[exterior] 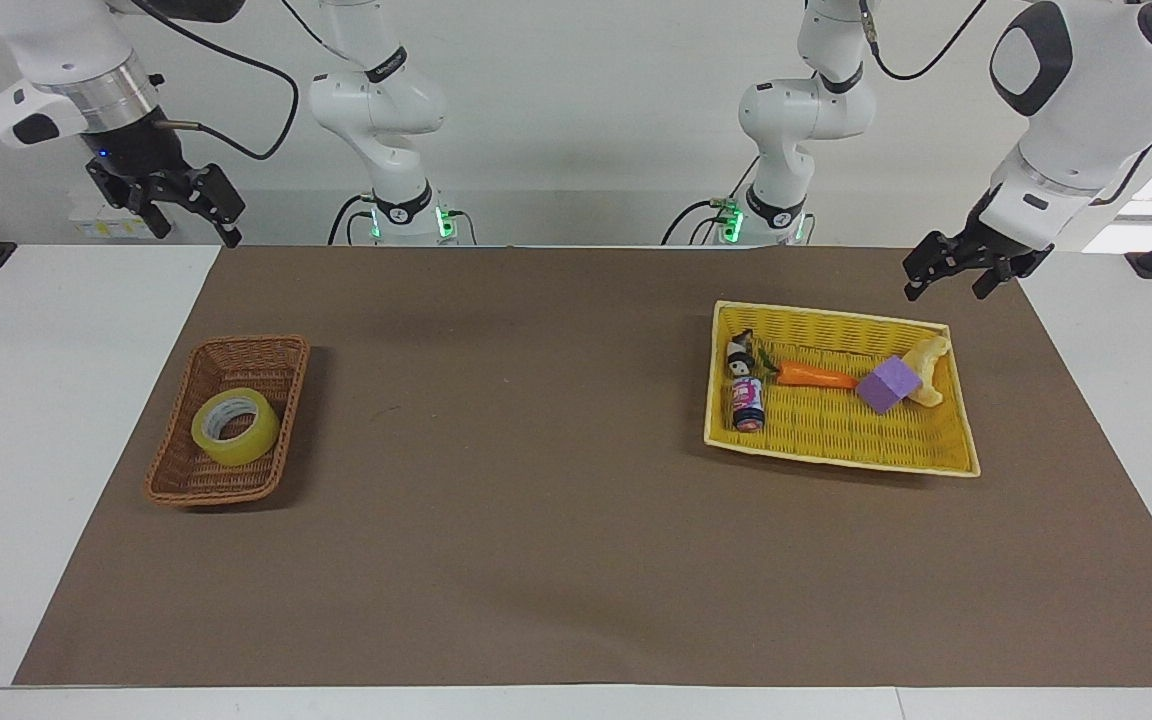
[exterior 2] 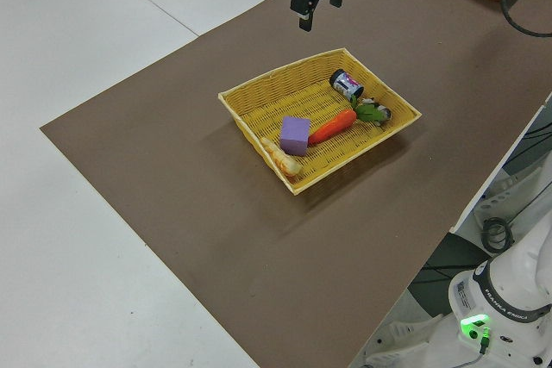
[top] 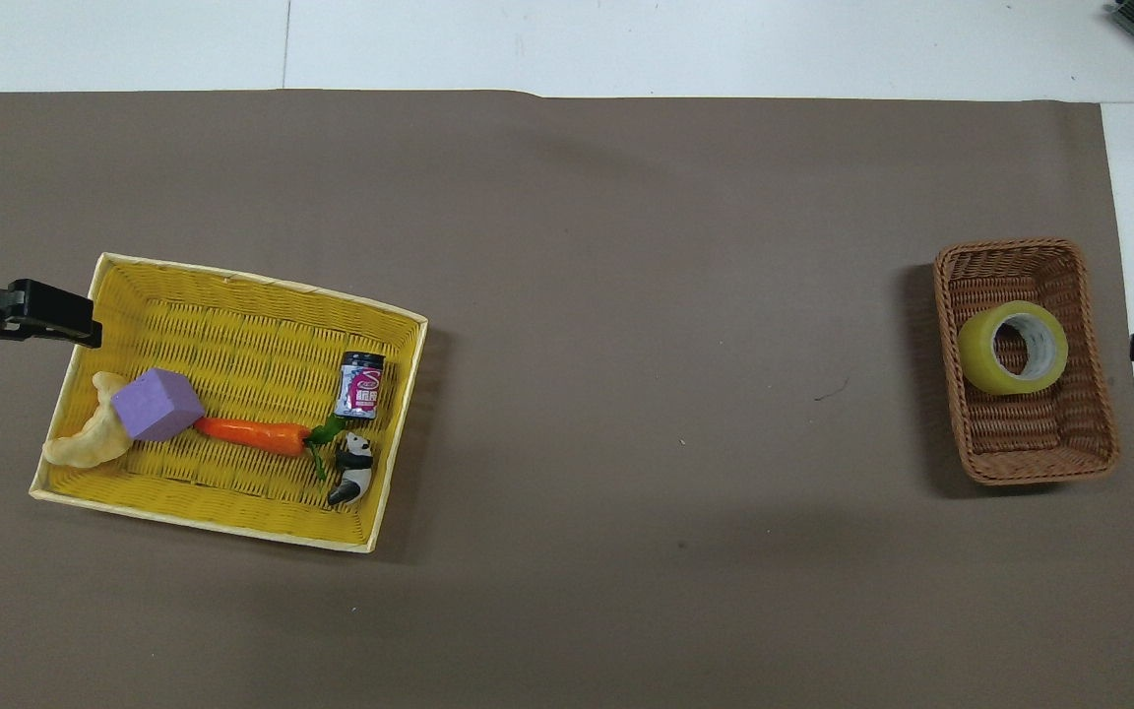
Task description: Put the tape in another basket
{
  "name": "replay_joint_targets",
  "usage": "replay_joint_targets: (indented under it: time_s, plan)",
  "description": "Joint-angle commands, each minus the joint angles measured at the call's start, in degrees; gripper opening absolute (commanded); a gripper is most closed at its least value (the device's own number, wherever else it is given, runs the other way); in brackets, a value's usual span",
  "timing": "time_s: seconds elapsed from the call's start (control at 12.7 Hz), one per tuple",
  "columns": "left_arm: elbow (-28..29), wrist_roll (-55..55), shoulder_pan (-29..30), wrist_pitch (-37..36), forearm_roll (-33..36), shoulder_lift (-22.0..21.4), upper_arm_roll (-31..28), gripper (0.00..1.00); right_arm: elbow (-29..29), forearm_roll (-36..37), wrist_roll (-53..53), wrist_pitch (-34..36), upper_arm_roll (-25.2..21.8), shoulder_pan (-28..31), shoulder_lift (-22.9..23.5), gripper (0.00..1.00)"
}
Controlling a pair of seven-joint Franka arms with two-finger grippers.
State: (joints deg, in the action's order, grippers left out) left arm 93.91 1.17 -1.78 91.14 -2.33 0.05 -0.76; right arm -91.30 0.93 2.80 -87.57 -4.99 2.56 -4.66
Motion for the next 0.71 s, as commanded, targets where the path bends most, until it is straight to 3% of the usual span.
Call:
replay_joint_targets:
  time_s: [0.0,0.39,0.63]
  plan:
    - [0.84,-0.21,0.20,-0.44,1.19,-1.36,0.14,1.00,-0.37,1.71,-1.31,0.12,1.38,-0.36,-0.61,1.00]
    - [-0.48,-1.26,0.11,-3.94,6.63,-2.41,0.58,1.00,0.25,0.56,-1.39,0.04,2.17,-0.36,-0.09,1.00]
    - [-0.57,-1.00,0.54,-3.87,5.15,-4.09,0.67,1.00,-0.10,0.56,-0.96,-0.14,2.17,-0.36,-0.35,1.00]
